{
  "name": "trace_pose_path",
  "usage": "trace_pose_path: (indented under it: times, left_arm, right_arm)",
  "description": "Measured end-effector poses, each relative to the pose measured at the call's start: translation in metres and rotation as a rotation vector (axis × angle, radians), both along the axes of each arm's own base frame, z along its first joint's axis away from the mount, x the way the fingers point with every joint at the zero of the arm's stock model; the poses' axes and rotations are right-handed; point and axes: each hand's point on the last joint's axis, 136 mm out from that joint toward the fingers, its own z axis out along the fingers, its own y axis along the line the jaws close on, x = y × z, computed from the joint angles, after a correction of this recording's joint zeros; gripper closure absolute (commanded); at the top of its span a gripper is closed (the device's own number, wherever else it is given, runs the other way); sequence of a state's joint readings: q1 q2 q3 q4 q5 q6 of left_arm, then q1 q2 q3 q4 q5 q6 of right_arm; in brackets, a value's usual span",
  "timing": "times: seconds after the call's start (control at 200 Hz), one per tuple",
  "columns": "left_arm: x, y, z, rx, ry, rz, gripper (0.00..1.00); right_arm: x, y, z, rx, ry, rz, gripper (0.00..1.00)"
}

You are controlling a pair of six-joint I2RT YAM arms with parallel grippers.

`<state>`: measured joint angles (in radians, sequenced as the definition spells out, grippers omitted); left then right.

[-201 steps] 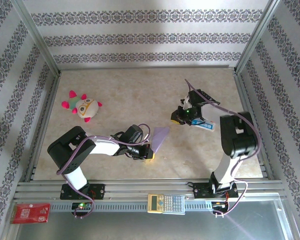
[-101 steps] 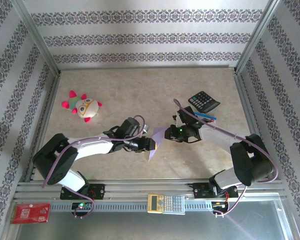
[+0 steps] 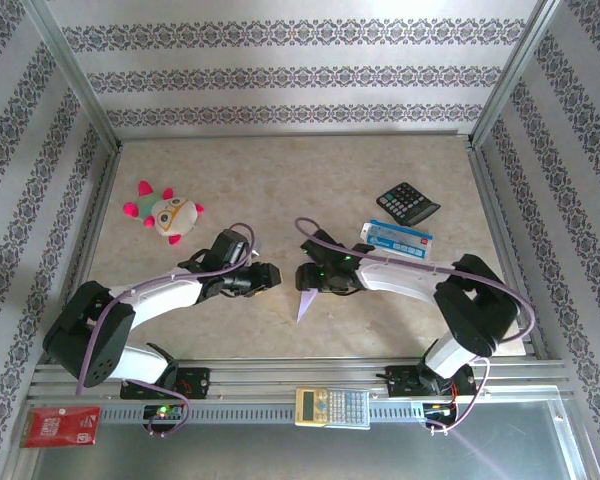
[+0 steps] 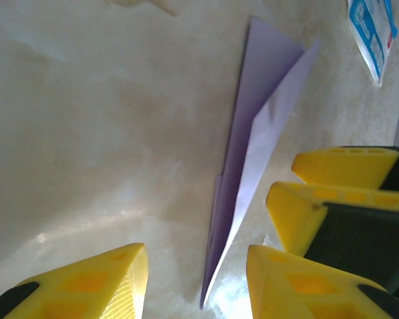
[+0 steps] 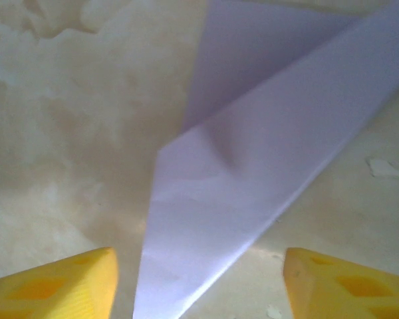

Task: Fold a paper plane with a square sheet of paper (pick it up from the middle)
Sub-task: Fold the wing for the fifth time at the center of the table, then turn over the paper plane at the center of the table.

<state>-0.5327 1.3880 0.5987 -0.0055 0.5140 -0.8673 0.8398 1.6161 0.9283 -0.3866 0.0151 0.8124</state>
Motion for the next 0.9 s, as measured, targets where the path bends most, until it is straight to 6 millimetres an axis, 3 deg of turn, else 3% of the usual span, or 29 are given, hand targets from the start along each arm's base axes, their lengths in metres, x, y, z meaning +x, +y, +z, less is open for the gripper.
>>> trace_pose_path:
  times: [0.195,0.41,0.899]
  left_arm:
    - [-0.003,0.017,-0.009,0.024,0.009,0.042,0.55]
    - [-0.006,0.027,-0.017,0.035,0.025,0.064,0.55]
    - [-0.006,0.030,-0.017,0.039,0.017,0.059,0.55]
  right_arm:
    - [0.008,0.010,-0.003,-0.170,-0.059,0.004,0.19]
    - [0.020,-0.002,-0.015,-0.348,-0.081,-0.015,0.20]
    - [0.017,-0.024,-0.014,-0.451,-0.085,-0.022,0.42]
